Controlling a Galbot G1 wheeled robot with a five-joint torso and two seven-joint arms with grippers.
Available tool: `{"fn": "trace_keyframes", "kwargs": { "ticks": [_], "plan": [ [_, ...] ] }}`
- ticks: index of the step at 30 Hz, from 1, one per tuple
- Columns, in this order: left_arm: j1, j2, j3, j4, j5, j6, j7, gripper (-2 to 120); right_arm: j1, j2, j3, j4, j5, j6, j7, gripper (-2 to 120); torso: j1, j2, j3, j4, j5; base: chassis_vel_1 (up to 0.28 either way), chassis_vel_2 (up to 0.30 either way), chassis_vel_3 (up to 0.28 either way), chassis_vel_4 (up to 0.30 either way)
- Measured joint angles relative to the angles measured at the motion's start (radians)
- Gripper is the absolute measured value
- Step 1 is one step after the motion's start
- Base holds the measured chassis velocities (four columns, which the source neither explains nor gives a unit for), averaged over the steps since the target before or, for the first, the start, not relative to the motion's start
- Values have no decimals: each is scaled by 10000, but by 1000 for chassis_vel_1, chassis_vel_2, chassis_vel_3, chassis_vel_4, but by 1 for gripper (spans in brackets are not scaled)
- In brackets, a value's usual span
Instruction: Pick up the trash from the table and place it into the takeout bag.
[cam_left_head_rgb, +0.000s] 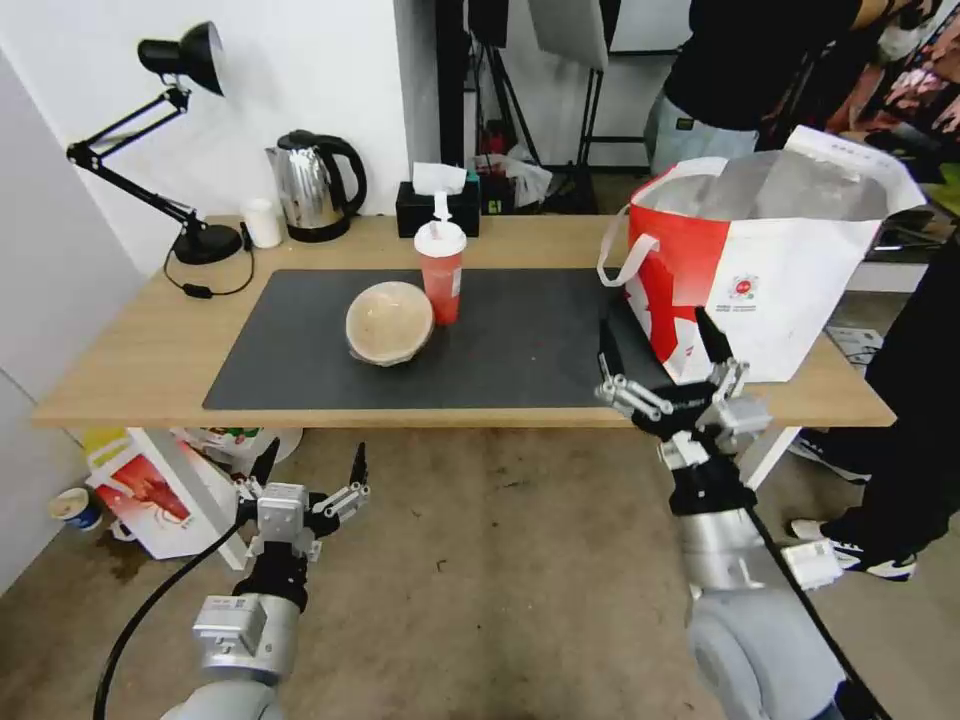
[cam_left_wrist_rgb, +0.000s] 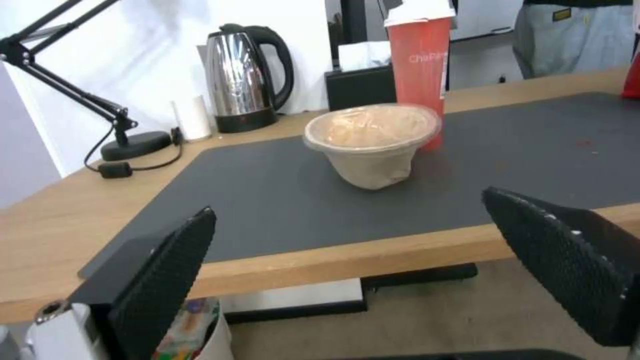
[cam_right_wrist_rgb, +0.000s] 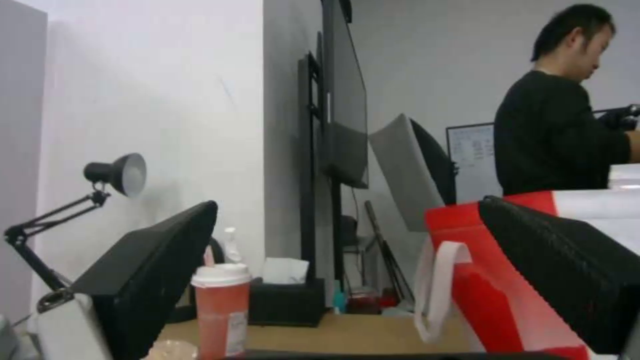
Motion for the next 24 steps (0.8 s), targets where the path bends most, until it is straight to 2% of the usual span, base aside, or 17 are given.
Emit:
{"fn": "trace_keyframes", "kwargs": {
  "ticks": [11,16,24],
  "plan": [
    [0,0,0,0,0,0,0,100,-366,-247,92,-625,-297,589,173,100,1,-2,0,1,0,0,0,0,0],
    [0,0,1,0,0,0,0,100,-486,-646,66,-927,-392,633,421,100,1,-2,0,1,0,0,0,0,0],
    [0,0,1,0,0,0,0,100,-989,-774,-186,-963,-498,623,957,100,1,-2,0,1,0,0,0,0,0]
  ]
}}
